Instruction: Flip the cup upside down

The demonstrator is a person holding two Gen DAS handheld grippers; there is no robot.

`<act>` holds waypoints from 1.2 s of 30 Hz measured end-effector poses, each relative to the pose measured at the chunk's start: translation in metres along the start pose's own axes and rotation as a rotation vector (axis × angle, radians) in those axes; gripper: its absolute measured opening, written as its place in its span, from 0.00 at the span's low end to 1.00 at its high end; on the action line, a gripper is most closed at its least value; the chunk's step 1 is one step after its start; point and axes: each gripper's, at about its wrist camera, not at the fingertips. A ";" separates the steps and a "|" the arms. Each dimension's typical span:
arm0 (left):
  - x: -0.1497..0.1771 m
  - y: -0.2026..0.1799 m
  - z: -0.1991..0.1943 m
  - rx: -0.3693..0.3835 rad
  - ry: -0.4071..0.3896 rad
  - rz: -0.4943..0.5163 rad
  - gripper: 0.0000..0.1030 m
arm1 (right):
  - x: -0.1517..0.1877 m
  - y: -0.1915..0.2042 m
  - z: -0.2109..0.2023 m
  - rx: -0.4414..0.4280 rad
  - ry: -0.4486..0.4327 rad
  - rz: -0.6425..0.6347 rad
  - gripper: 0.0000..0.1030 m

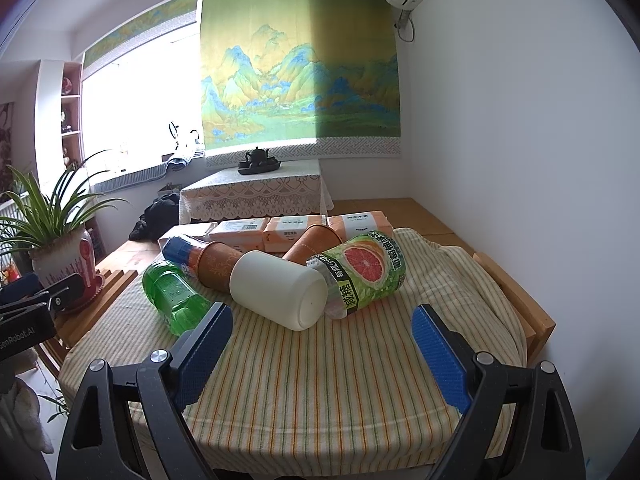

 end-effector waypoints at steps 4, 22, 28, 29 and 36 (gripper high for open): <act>0.000 0.000 0.000 0.000 -0.003 -0.001 1.00 | 0.000 0.000 0.000 0.001 -0.001 0.000 0.86; -0.004 0.001 -0.002 -0.004 -0.007 -0.007 1.00 | -0.002 -0.001 0.002 -0.004 -0.001 0.005 0.86; -0.004 0.001 -0.001 -0.003 -0.007 -0.006 1.00 | -0.003 -0.002 0.003 -0.003 0.000 0.007 0.86; -0.004 0.001 -0.001 -0.003 -0.006 -0.007 1.00 | -0.003 -0.002 0.003 -0.003 -0.001 0.006 0.86; -0.004 0.001 -0.001 -0.003 -0.005 -0.006 1.00 | -0.003 -0.001 0.004 -0.006 0.002 0.002 0.87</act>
Point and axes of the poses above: each gripper's, at about its wrist camera, not at the fingertips, and z roughly the way its jaws point, y to its left, x to its underside, and after that the axes turned 9 degrees about -y, right-handed
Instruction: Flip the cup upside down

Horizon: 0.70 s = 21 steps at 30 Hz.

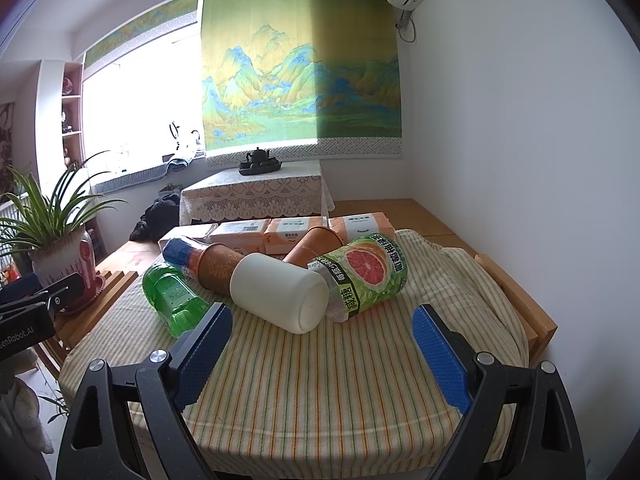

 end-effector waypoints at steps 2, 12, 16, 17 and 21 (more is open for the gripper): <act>0.000 0.000 0.001 -0.001 0.002 -0.001 1.00 | 0.000 0.001 0.001 -0.001 0.002 -0.001 0.87; 0.002 0.001 0.007 0.000 0.010 -0.004 1.00 | -0.001 0.005 0.007 -0.007 0.010 -0.012 0.87; 0.003 0.002 0.010 0.000 0.015 -0.004 1.00 | -0.001 0.008 0.012 -0.014 0.016 -0.016 0.87; 0.004 0.003 0.012 0.000 0.018 -0.004 1.00 | -0.002 0.009 0.013 -0.016 0.019 -0.017 0.87; 0.005 0.005 0.017 -0.002 0.026 -0.003 1.00 | -0.003 0.013 0.019 -0.030 0.024 -0.019 0.87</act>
Point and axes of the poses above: each gripper's, at about its wrist camera, not at the fingertips, and z roughly the way its jaws point, y to its left, x to its underside, and after that the axes turned 9 degrees about -y, right-handed
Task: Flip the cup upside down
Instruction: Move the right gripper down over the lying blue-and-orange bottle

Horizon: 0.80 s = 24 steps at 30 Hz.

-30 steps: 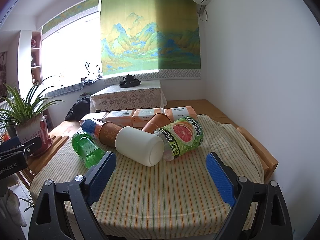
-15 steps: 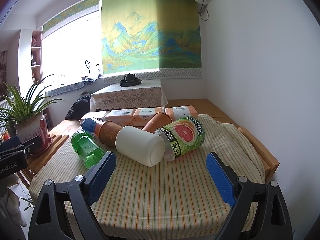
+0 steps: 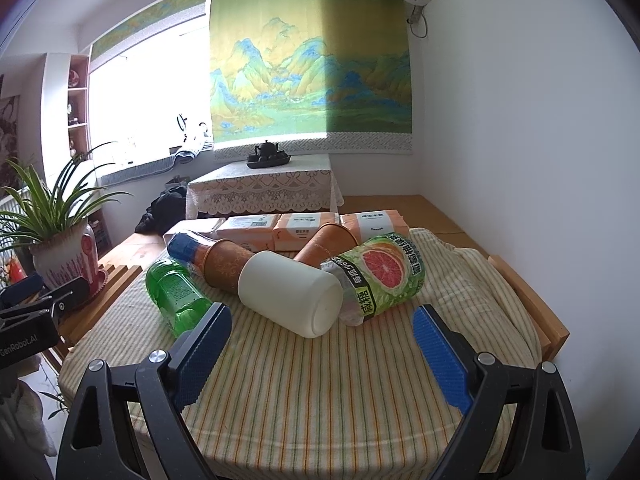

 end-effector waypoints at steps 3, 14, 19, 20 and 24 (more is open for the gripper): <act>0.001 0.004 0.005 -0.005 0.010 -0.002 1.00 | -0.002 0.005 0.006 -0.016 0.003 -0.009 0.88; 0.011 0.022 0.016 -0.034 0.042 -0.003 1.00 | -0.023 0.034 0.048 -0.169 0.067 -0.078 0.89; 0.016 0.035 0.018 -0.048 0.059 -0.023 1.00 | -0.046 0.066 0.087 -0.270 0.131 -0.187 0.89; 0.017 0.038 0.019 -0.052 0.063 -0.025 1.00 | -0.053 0.074 0.101 -0.303 0.163 -0.197 0.89; 0.020 0.049 0.020 -0.065 0.072 -0.035 1.00 | -0.077 0.100 0.142 -0.363 0.242 -0.240 0.89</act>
Point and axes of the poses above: each gripper's, at about its wrist camera, not at the fingertips, and z roughly the way its jaws point, y to its left, x to its underside, and after that the axes turned 9 degrees about -y, right-handed
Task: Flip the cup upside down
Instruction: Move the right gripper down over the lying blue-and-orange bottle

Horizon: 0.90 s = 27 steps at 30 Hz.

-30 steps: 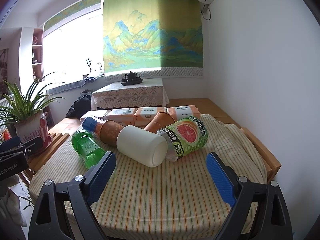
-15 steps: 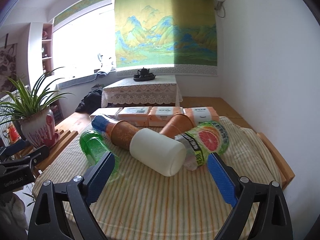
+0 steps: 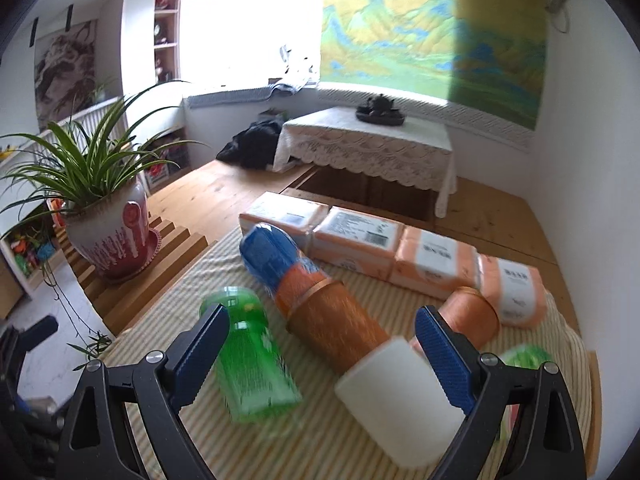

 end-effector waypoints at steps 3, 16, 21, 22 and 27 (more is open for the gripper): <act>0.002 0.009 0.002 -0.013 0.008 -0.010 1.00 | -0.021 0.009 0.034 -0.057 0.085 -0.070 0.89; 0.005 0.045 0.011 -0.060 0.028 -0.061 1.00 | -0.027 0.044 0.150 -0.107 0.395 -0.262 0.89; 0.006 0.053 0.016 -0.065 0.039 -0.078 1.00 | -0.023 0.046 0.169 -0.101 0.444 -0.294 0.81; 0.006 0.054 0.017 -0.065 0.040 -0.079 1.00 | -0.022 0.046 0.172 -0.100 0.451 -0.301 0.79; 0.005 0.056 0.019 -0.069 0.042 -0.082 1.00 | -0.018 0.051 0.179 -0.110 0.469 -0.349 0.75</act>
Point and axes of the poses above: each gripper's, at about its wrist camera, not at the fingertips, and z roughly the way its jaws point, y to its left, x to its underside, and after that the axes turned 9 degrees about -y, right-handed
